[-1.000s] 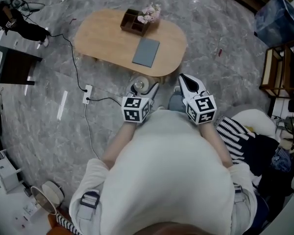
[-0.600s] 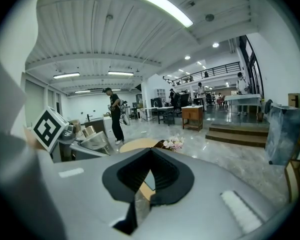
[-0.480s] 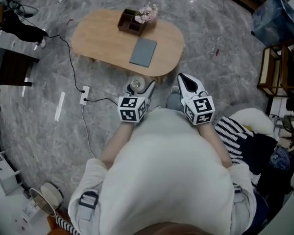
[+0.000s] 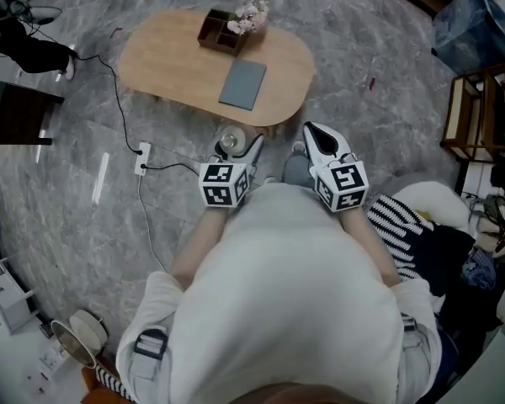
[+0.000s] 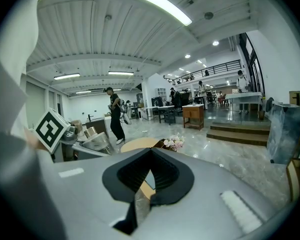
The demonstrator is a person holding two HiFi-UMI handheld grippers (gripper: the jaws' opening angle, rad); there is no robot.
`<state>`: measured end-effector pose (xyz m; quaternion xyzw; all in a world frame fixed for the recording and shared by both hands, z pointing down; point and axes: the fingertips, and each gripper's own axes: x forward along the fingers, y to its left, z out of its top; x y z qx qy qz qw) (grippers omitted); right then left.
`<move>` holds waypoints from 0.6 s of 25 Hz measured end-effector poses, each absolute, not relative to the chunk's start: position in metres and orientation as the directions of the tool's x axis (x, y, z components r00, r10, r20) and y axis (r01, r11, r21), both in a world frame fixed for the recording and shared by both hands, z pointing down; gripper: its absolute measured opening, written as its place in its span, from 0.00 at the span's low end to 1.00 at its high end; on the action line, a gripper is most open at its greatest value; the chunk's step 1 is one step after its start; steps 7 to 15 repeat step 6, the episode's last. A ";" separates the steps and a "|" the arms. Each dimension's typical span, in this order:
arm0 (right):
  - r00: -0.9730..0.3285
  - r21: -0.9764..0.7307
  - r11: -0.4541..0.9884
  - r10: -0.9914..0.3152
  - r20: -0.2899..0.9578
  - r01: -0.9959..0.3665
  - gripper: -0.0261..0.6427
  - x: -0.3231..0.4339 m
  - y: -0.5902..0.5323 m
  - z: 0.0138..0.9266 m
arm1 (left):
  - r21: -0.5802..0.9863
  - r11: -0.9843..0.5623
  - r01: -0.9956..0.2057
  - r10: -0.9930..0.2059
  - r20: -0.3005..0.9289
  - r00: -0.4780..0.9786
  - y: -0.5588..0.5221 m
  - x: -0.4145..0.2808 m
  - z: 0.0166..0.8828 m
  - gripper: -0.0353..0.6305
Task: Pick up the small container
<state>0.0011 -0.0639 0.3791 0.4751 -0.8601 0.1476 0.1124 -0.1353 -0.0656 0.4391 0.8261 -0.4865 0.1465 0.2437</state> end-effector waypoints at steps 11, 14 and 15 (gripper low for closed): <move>-0.530 -0.150 0.512 -0.775 0.344 -0.846 0.04 0.004 -0.065 0.383 | 0.262 -0.405 -0.876 -0.735 0.476 0.483 -0.068 -0.131 0.439 0.58; -0.530 -0.150 0.512 -0.775 0.344 -0.846 0.04 0.004 -0.065 0.383 | 0.262 -0.405 -0.876 -0.735 0.476 0.483 -0.068 -0.131 0.439 0.58; -0.530 -0.150 0.512 -0.775 0.344 -0.846 0.04 0.004 -0.065 0.383 | 0.262 -0.405 -0.876 -0.735 0.476 0.483 -0.068 -0.131 0.439 0.58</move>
